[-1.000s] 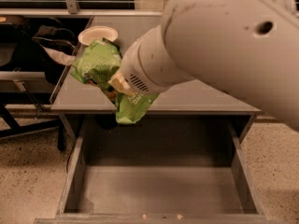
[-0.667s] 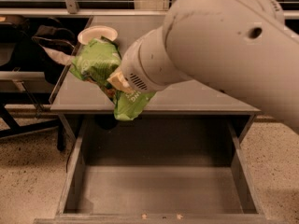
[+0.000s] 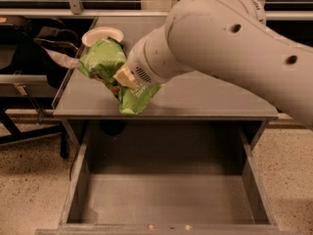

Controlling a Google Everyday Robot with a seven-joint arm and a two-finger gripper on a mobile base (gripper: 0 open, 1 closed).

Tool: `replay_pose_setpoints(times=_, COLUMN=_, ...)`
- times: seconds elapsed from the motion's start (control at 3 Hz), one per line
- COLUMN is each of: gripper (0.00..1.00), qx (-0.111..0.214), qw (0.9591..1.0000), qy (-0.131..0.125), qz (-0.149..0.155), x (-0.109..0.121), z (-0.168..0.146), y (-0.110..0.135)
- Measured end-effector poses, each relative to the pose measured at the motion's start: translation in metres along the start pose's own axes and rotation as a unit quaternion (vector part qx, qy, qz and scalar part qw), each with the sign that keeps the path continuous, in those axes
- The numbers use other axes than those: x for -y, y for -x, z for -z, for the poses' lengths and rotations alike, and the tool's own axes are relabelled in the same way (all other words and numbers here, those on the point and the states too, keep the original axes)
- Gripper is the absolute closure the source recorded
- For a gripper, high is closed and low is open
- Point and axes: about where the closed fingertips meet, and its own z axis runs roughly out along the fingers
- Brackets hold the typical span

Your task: Pick green rice chip bag from top drawer and place on counter

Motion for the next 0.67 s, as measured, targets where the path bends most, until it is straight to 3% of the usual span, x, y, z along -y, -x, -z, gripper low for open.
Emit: replay_pose_setpoints(times=0.67, gripper=1.00, qx=-0.039, qw=0.9992, qy=-0.003, qz=-0.013, x=0.035, z=-0.044, y=-0.012)
